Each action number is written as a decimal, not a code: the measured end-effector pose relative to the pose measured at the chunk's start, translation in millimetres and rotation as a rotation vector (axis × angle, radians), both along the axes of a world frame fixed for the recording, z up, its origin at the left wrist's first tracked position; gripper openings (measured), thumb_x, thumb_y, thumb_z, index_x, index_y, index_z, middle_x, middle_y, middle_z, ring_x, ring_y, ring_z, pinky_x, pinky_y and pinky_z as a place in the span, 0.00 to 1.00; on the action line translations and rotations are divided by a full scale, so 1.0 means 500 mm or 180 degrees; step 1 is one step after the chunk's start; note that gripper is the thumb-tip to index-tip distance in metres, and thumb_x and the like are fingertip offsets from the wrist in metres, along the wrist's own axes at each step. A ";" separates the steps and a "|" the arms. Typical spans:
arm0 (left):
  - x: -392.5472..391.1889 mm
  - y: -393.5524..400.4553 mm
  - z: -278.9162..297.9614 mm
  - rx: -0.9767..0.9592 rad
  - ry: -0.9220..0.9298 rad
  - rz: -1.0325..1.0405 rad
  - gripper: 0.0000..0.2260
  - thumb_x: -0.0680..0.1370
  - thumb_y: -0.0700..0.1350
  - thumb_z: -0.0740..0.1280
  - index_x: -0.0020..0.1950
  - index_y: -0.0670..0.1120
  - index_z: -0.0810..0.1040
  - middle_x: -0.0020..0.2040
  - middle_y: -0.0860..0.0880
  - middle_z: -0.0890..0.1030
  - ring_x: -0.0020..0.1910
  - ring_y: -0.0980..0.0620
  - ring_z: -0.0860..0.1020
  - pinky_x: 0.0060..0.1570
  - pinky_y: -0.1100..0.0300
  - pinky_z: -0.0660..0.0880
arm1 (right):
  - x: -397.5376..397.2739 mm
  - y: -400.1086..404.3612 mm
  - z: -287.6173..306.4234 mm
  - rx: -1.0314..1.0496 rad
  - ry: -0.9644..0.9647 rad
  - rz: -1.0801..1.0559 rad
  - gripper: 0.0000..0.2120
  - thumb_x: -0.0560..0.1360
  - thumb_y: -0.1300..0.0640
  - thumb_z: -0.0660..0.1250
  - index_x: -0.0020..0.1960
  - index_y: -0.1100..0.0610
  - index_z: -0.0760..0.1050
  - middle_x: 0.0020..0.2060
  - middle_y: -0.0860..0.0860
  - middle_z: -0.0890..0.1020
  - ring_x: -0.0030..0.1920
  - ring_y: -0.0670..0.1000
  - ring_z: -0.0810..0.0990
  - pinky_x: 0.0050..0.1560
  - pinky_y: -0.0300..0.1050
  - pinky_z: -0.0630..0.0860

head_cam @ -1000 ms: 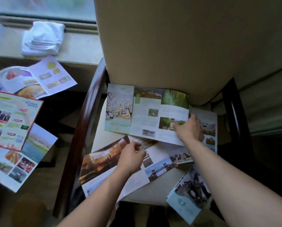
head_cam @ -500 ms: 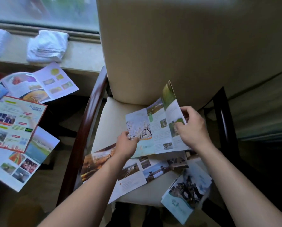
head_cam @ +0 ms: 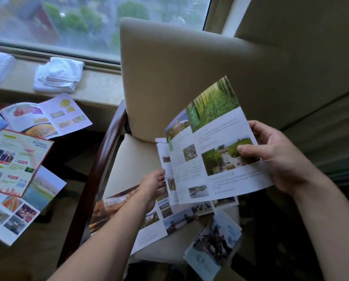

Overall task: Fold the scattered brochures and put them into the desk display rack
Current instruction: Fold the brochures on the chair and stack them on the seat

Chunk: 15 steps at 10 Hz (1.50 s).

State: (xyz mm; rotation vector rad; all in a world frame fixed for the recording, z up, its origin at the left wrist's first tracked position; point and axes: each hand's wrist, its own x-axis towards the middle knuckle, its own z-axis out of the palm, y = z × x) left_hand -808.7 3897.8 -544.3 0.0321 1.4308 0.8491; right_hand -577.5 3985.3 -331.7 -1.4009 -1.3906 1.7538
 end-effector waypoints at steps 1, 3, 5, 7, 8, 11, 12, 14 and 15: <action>-0.003 0.001 0.003 0.0048 0.0302 -0.0001 0.09 0.80 0.37 0.63 0.57 0.40 0.81 0.48 0.39 0.82 0.43 0.45 0.81 0.44 0.49 0.82 | -0.008 -0.011 -0.011 0.0004 -0.0208 -0.0113 0.17 0.73 0.73 0.68 0.54 0.54 0.79 0.51 0.60 0.84 0.42 0.52 0.86 0.37 0.45 0.82; 0.019 -0.013 -0.004 -0.0130 -0.0021 -0.0035 0.16 0.84 0.52 0.58 0.62 0.41 0.76 0.59 0.42 0.79 0.53 0.44 0.82 0.54 0.47 0.81 | -0.012 -0.031 -0.002 -0.0428 0.0346 0.0283 0.21 0.67 0.66 0.73 0.59 0.56 0.79 0.53 0.60 0.85 0.47 0.59 0.86 0.42 0.52 0.83; 0.056 -0.031 -0.024 -0.0341 -0.0379 0.0368 0.27 0.85 0.56 0.47 0.65 0.40 0.77 0.62 0.40 0.81 0.59 0.42 0.80 0.56 0.46 0.78 | -0.014 -0.036 0.056 -0.0535 0.1263 0.0446 0.26 0.64 0.65 0.70 0.63 0.59 0.80 0.53 0.59 0.85 0.48 0.57 0.86 0.47 0.52 0.84; 0.064 -0.041 0.012 -0.0110 -0.0603 -0.0010 0.19 0.85 0.45 0.49 0.54 0.40 0.79 0.47 0.42 0.85 0.51 0.46 0.82 0.52 0.52 0.79 | 0.013 -0.028 0.097 -0.0266 0.1920 0.0404 0.34 0.62 0.61 0.77 0.67 0.62 0.76 0.57 0.63 0.84 0.55 0.63 0.85 0.55 0.63 0.81; 0.054 -0.037 0.095 0.2336 -0.1567 0.0007 0.17 0.86 0.37 0.47 0.59 0.34 0.75 0.53 0.32 0.82 0.55 0.49 0.82 0.58 0.65 0.73 | 0.025 -0.021 0.094 -0.0325 0.1877 0.0280 0.30 0.64 0.64 0.73 0.67 0.61 0.77 0.57 0.62 0.84 0.54 0.61 0.85 0.53 0.59 0.82; -0.031 -0.081 0.126 0.3260 -0.3137 -0.0105 0.20 0.86 0.37 0.47 0.74 0.27 0.59 0.74 0.30 0.65 0.76 0.42 0.65 0.76 0.55 0.56 | 0.080 0.004 0.061 -0.0510 0.0662 -0.0050 0.25 0.69 0.67 0.64 0.65 0.58 0.77 0.57 0.60 0.85 0.48 0.57 0.87 0.45 0.54 0.85; -0.056 -0.071 0.098 0.1785 -0.1743 -0.0193 0.21 0.84 0.43 0.51 0.67 0.30 0.72 0.64 0.32 0.78 0.66 0.41 0.77 0.67 0.50 0.70 | 0.081 0.009 0.053 -0.0237 0.0108 -0.0157 0.21 0.68 0.68 0.67 0.58 0.56 0.81 0.52 0.57 0.87 0.44 0.56 0.87 0.38 0.51 0.84; -0.157 -0.066 0.001 -0.0079 0.1263 0.0403 0.11 0.82 0.48 0.61 0.49 0.42 0.78 0.48 0.38 0.84 0.43 0.41 0.83 0.45 0.44 0.81 | 0.086 0.024 0.002 0.0563 -0.1631 -0.0656 0.19 0.73 0.73 0.67 0.50 0.49 0.80 0.42 0.47 0.87 0.35 0.42 0.85 0.27 0.36 0.77; -0.175 -0.054 0.005 0.0065 0.2030 0.0045 0.11 0.81 0.49 0.63 0.44 0.44 0.77 0.47 0.41 0.83 0.44 0.44 0.82 0.46 0.47 0.80 | 0.085 0.022 -0.027 0.0775 -0.2078 -0.0639 0.20 0.72 0.71 0.68 0.53 0.47 0.77 0.42 0.42 0.84 0.36 0.43 0.84 0.27 0.37 0.76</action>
